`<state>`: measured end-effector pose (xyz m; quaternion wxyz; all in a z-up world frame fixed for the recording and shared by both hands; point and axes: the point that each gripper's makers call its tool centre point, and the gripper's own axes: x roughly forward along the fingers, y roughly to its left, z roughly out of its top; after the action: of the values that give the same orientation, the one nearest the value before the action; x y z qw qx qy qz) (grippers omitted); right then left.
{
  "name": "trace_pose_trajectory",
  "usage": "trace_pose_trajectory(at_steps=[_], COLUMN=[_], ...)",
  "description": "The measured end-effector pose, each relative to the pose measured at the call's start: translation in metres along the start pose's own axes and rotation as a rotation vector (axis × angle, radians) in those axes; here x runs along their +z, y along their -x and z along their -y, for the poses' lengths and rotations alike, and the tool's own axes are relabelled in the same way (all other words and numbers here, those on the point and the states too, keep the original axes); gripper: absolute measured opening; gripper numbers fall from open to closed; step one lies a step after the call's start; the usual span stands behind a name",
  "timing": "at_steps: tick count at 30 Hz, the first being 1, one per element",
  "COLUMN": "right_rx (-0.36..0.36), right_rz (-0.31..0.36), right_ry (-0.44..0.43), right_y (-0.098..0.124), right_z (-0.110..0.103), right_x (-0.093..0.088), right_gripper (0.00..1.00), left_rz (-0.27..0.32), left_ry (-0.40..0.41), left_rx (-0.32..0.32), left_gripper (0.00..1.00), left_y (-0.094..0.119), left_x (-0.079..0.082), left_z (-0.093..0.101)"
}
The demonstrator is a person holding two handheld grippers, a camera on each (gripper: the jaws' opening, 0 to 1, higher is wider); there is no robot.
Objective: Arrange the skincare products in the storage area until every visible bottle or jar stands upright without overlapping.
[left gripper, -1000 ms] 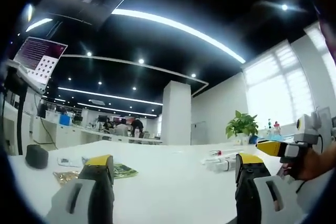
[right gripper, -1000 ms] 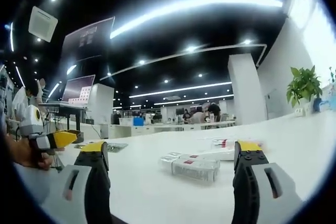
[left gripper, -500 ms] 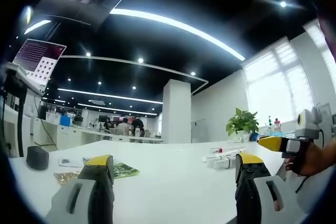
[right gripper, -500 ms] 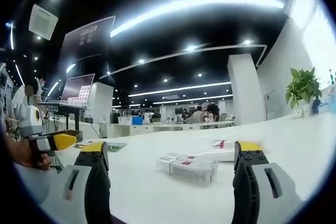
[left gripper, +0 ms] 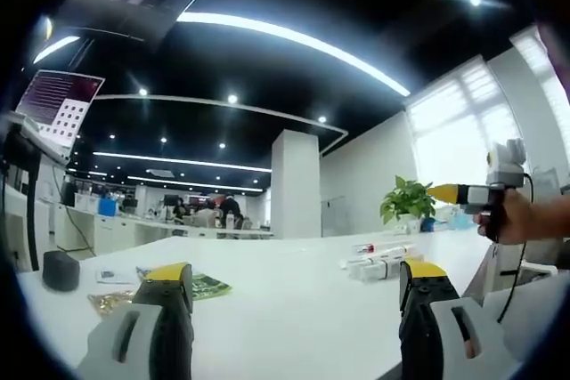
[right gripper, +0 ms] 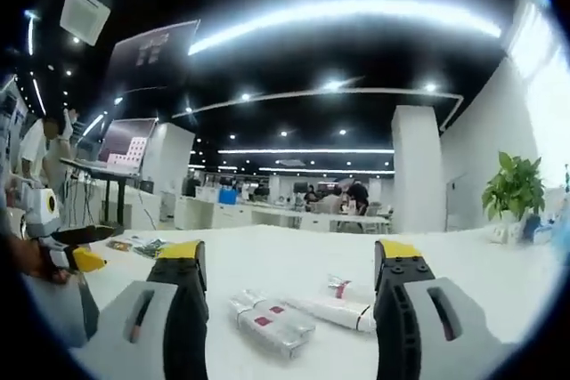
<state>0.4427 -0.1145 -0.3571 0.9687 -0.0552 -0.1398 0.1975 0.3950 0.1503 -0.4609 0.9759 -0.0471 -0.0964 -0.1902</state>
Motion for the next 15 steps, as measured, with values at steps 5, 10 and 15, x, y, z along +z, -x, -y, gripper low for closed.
trace_pose_trajectory(at_steps=[5,10,15], right_rx=[0.117,0.301,0.426], right_rz=[-0.056,-0.224,-0.414], right_ry=[0.108,0.061,0.161], right_y=[-0.024,-0.040,-0.057], right_z=[0.010,-0.001,0.001], right_x=[0.014,-0.007,-0.035], right_gripper=[0.77,0.68,0.58], left_rz=[-0.008,-0.001,-0.010], left_ry=[0.000,0.017,0.011], left_rx=[0.005,0.009,0.008], left_gripper=[1.00,1.00,1.00], left_y=[0.001,0.001,0.001], left_x=[-0.001,0.000,-0.001], left_z=[-0.002,-0.003,-0.003])
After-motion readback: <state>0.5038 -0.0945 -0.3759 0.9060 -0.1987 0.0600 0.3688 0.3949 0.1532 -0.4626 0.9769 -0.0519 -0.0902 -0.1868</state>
